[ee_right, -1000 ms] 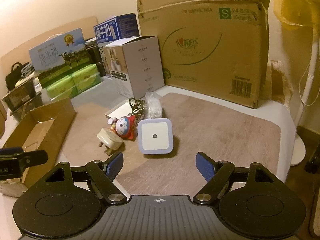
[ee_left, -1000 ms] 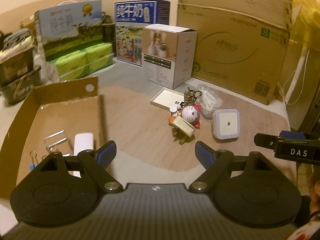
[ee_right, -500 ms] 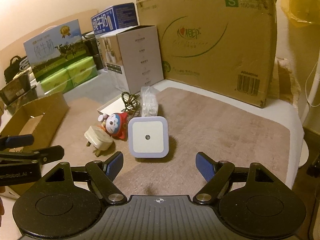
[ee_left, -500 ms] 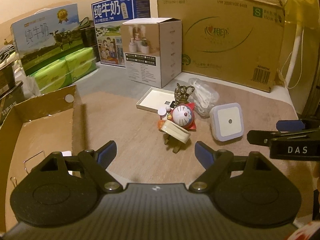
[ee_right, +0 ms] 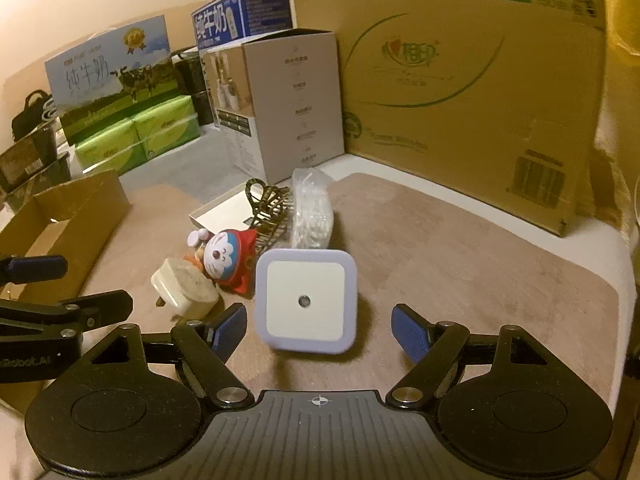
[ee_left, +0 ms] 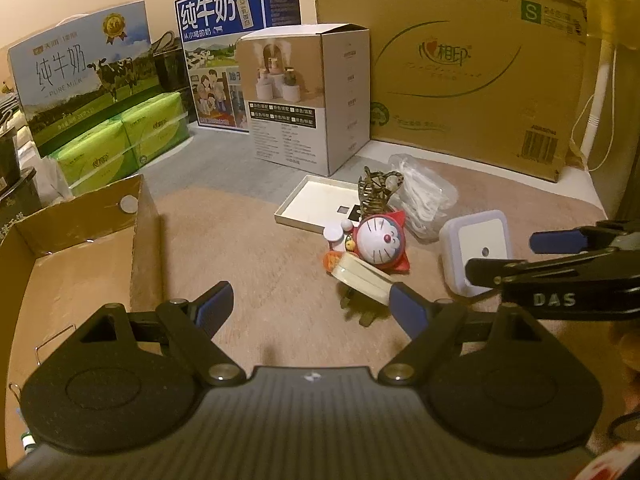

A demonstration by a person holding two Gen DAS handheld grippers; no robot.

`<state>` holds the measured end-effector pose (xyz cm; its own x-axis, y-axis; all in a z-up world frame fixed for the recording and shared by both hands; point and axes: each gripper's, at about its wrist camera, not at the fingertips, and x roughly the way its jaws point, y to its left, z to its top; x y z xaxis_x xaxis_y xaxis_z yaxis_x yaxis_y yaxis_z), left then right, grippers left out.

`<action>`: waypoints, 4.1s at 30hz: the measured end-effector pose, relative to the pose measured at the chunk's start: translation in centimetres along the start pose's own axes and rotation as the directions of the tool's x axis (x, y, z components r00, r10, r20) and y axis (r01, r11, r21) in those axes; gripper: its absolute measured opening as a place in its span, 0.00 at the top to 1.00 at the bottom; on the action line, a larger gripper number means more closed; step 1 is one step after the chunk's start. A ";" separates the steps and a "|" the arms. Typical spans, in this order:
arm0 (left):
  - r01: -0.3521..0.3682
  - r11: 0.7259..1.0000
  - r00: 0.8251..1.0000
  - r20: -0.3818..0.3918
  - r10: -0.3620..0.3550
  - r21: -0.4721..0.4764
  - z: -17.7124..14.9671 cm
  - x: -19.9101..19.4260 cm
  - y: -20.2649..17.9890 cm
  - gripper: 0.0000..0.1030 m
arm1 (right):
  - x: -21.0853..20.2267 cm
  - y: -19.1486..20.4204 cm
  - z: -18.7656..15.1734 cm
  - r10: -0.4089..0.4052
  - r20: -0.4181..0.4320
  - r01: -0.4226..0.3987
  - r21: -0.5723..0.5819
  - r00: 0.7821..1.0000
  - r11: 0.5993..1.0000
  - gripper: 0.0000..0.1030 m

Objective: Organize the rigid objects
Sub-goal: 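Grasp the white plug with the left tool while the right tool grasps the square night light, then carry the plug into the cardboard box and open the left tool while the right carries the night light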

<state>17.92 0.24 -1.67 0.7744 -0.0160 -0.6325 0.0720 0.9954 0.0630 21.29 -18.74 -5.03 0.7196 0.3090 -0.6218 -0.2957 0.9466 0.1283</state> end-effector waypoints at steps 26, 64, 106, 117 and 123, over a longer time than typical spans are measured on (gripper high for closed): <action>0.036 0.996 0.999 -0.034 -0.034 0.086 0.5 2.7 -2.9 0.19 | 0.9 -1.8 0.3 -0.033 0.017 0.034 -0.008 0.999 0.999 0.37; 0.055 0.994 0.997 -0.063 -0.049 0.092 -0.1 3.2 -4.0 0.52 | -1.0 -2.1 -0.6 -0.019 0.020 0.018 0.029 1.000 0.999 0.37; -0.051 0.988 0.998 0.040 0.057 -0.143 -3.4 -15.0 6.2 0.52 | -12.1 11.6 -2.3 0.175 0.069 -0.165 -0.121 0.982 0.979 0.37; -0.126 0.974 0.991 0.029 0.134 -0.189 -4.8 -16.8 11.1 0.52 | -11.2 16.8 -2.1 0.256 0.040 -0.245 -0.179 0.966 0.953 0.37; -0.152 0.966 0.987 0.017 0.159 -0.211 -5.4 -16.9 13.8 0.52 | -10.3 19.2 -1.6 0.287 0.028 -0.276 -0.208 0.957 0.939 0.37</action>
<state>2.44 14.73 5.73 0.7866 0.1406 -0.6012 -0.1804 0.9836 -0.0061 7.15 -3.89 2.60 0.6216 0.5705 -0.5368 -0.6064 0.7842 0.1313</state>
